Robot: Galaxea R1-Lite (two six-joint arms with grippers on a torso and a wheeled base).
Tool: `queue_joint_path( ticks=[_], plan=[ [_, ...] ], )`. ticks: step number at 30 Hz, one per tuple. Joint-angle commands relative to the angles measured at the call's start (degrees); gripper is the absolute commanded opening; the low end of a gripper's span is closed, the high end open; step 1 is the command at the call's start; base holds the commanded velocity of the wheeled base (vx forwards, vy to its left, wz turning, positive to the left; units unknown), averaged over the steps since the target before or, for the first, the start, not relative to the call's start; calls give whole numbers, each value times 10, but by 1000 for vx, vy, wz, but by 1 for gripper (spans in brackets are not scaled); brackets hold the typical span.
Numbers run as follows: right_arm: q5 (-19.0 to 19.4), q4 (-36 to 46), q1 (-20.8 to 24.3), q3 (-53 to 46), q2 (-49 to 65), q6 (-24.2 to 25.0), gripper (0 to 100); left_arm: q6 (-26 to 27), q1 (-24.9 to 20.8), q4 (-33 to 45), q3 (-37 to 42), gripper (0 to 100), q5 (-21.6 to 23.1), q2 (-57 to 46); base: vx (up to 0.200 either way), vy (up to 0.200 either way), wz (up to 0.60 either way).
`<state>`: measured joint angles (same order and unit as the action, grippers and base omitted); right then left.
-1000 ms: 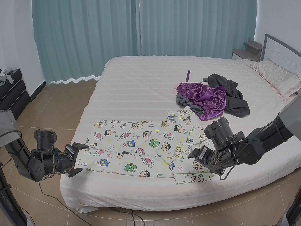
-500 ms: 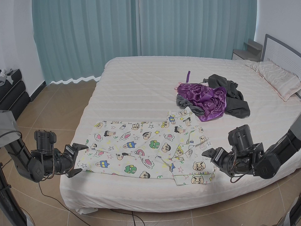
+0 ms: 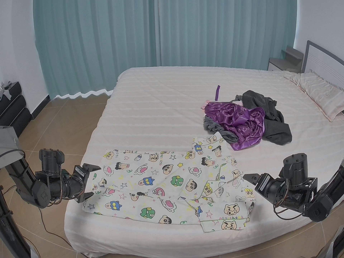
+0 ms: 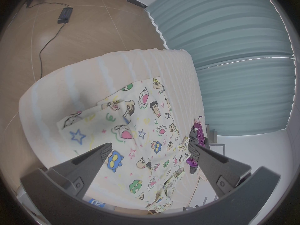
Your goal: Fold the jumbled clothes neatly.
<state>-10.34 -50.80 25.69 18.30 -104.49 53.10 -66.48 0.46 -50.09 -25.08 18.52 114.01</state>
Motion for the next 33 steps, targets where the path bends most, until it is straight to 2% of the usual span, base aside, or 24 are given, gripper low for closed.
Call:
queue_joint_path(
  ticks=[1, 2, 3, 4, 6, 8, 10, 11, 12, 13, 14, 15, 17, 18, 23, 27, 33],
  plan=[
    [1, 0, 2, -6, 6, 0, 100, 1, 2, 0, -1, 100, 0, 0, 0, 0, 0],
    [8, -1, 2, -12, 3, 0, 100, 28, 9, 0, -1, 100, -1, -5, 0, 0, 0],
    [9, -1, 3, -12, 2, 0, 100, 32, 9, 0, 0, 100, -1, -5, 0, 0, 0],
    [23, -2, 4, -19, 3, -1, 100, 98, 24, 2, 6, 100, 0, -12, 0, 0, 0],
    [30, -2, 5, -23, 5, -1, 100, 135, 31, 5, 12, 100, -1, -15, 0, 0, 0],
    [49, -3, 9, -35, 12, -11, 100, 230, 37, 7, 25, 100, -1, -17, 0, 0, 0],
    [53, -3, 10, -39, 14, -17, 100, 281, 41, 8, 23, 100, -1, -12, 0, 0, 0],
    [55, -3, 14, -42, 15, -19, 100, 339, 51, 10, 19, 100, -1, -8, 0, 0, 0],
    [55, -3, 15, -43, 14, -19, 100, 362, 54, 10, 18, 100, -1, -4, 0, 0, 0],
    [55, -3, 15, -43, 14, -19, 100, 362, 54, 10, 18, 100, -1, -4, 0, 0, 0],
    [56, -3, 16, -47, 15, -21, 100, 428, 58, 9, 17, 100, 6, 17, 0, 0, 0],
    [56, -3, 16, -49, 15, -22, 100, 461, 58, 9, 18, 100, 6, 28, 0, 0, 0],
    [56, -3, 16, -49, 14, -24, 100, 485, 58, 8, 19, 100, 6, 39, 0, 0, 0],
    [57, -3, 16, -52, 11, -26, 100, 523, 55, 3, 20, 100, 9, 61, 0, 0, 0],
    [67, -3, 16, -57, 8, -31, 100, 575, 54, -2, 13, 100, 45, 111, 0, 0, 0],
    [82, -3, 16, -60, 7, -33, 100, 596, 56, -36, 5, 100, 46, 148, 0, 0, 0],
    [82, -3, 16, -61, 2, -33, 100, 606, 57, -84, 10, 100, 47, 169, 0, 0, 0]
  ],
)
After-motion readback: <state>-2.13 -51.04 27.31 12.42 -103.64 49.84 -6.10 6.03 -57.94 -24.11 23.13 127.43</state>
